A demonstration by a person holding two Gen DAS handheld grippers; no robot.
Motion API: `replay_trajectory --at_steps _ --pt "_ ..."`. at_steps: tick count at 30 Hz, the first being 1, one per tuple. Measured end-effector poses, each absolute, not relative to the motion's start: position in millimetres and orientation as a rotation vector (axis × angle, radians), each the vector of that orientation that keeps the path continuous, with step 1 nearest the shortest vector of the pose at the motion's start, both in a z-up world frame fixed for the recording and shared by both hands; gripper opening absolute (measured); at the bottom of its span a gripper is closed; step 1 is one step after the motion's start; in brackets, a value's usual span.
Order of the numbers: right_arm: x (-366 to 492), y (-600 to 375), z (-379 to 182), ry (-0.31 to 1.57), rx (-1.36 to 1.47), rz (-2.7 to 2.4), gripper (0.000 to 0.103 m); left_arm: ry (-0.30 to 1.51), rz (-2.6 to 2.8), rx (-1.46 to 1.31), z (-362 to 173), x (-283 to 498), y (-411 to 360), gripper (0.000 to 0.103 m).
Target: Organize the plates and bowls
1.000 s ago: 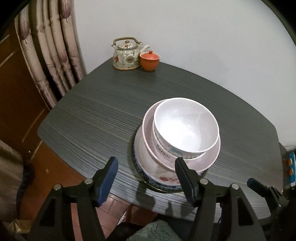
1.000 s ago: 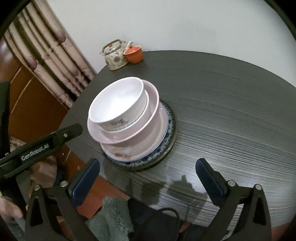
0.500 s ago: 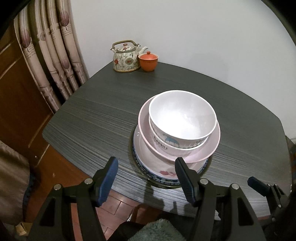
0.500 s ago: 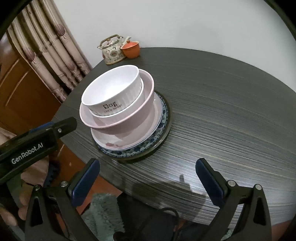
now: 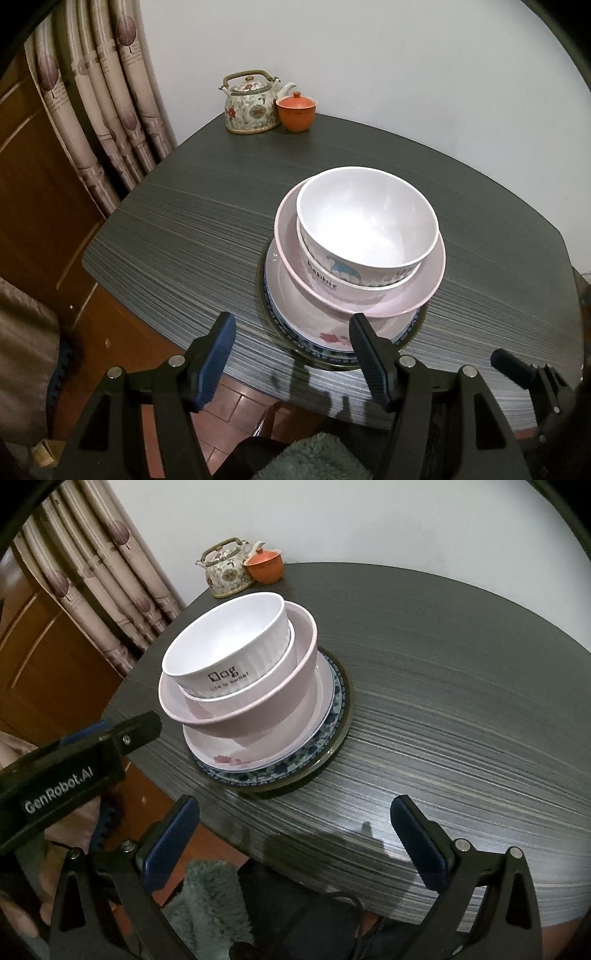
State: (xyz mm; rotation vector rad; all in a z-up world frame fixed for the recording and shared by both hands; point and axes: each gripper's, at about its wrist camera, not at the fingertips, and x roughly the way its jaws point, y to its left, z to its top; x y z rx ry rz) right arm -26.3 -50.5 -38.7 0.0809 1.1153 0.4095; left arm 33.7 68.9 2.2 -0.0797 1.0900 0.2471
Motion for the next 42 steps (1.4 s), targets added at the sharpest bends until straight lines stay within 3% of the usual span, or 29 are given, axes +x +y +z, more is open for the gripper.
replay_trajectory --at_steps 42 --pt "-22.3 -33.8 -32.2 1.094 0.009 0.414 0.103 1.105 0.26 -0.101 0.6 29.6 78.2 0.065"
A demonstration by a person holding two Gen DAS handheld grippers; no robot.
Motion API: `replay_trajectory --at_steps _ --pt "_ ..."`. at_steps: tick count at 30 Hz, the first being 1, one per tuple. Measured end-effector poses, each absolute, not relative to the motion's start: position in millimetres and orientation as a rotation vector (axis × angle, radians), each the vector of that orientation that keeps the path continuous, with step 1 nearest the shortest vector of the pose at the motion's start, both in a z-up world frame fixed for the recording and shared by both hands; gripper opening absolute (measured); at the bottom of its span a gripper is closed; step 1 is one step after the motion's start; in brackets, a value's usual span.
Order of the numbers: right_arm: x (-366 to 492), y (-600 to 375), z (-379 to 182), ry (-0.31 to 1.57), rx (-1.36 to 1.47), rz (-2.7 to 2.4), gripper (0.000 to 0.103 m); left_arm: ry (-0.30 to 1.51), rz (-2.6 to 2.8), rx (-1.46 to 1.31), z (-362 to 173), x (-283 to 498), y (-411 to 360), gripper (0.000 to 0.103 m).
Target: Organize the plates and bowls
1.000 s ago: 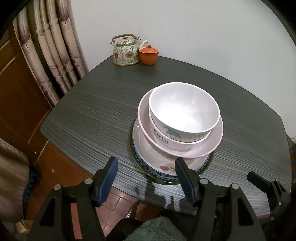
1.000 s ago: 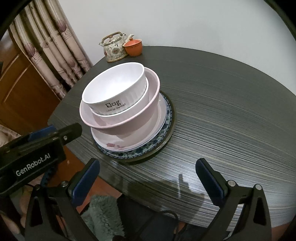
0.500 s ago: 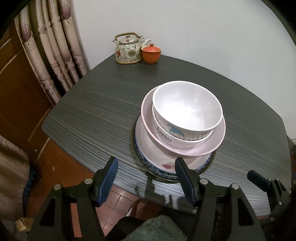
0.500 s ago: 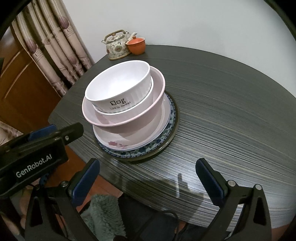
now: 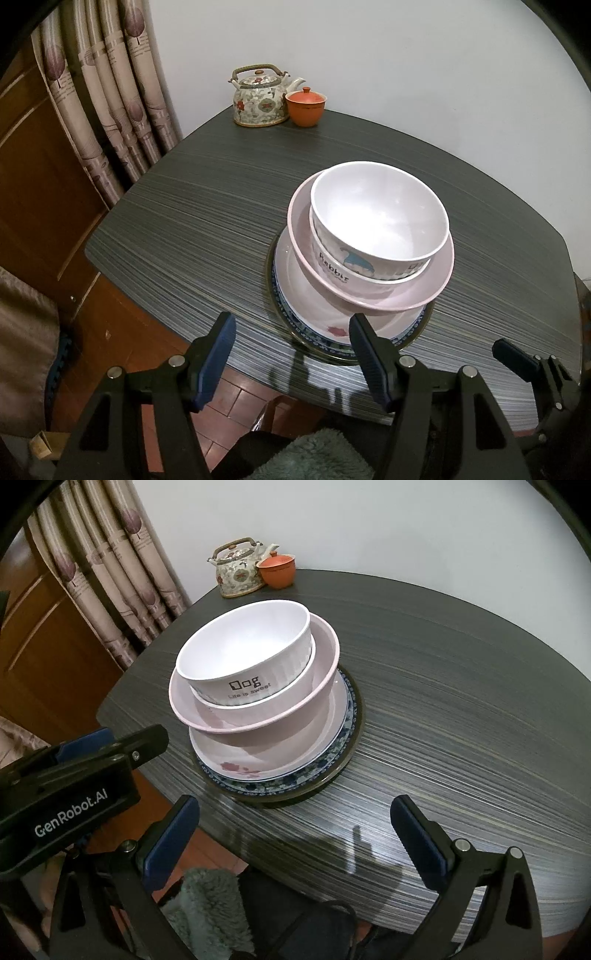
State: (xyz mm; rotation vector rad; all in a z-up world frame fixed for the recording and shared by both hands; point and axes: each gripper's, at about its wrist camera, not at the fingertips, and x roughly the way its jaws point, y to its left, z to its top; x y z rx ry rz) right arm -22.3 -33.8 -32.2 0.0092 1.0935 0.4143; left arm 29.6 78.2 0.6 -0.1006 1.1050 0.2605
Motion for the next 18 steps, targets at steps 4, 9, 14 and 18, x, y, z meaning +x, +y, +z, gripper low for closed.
replay_trajectory --at_steps 4,9,14,18 --pt "-21.2 -33.3 -32.1 1.095 0.008 0.412 0.103 1.115 0.26 -0.11 -1.6 28.8 79.7 0.065" --pt "-20.9 -32.9 -31.9 1.094 0.006 0.415 0.103 1.105 0.269 -0.1 -0.9 28.0 80.8 0.065" --pt "-20.3 -33.0 -32.7 1.098 0.004 0.416 0.103 1.089 0.272 -0.085 0.8 26.6 80.0 0.065" --pt "-20.6 -32.5 -32.3 1.098 0.001 0.419 0.103 1.092 0.249 -0.09 1.4 25.4 78.2 0.065"
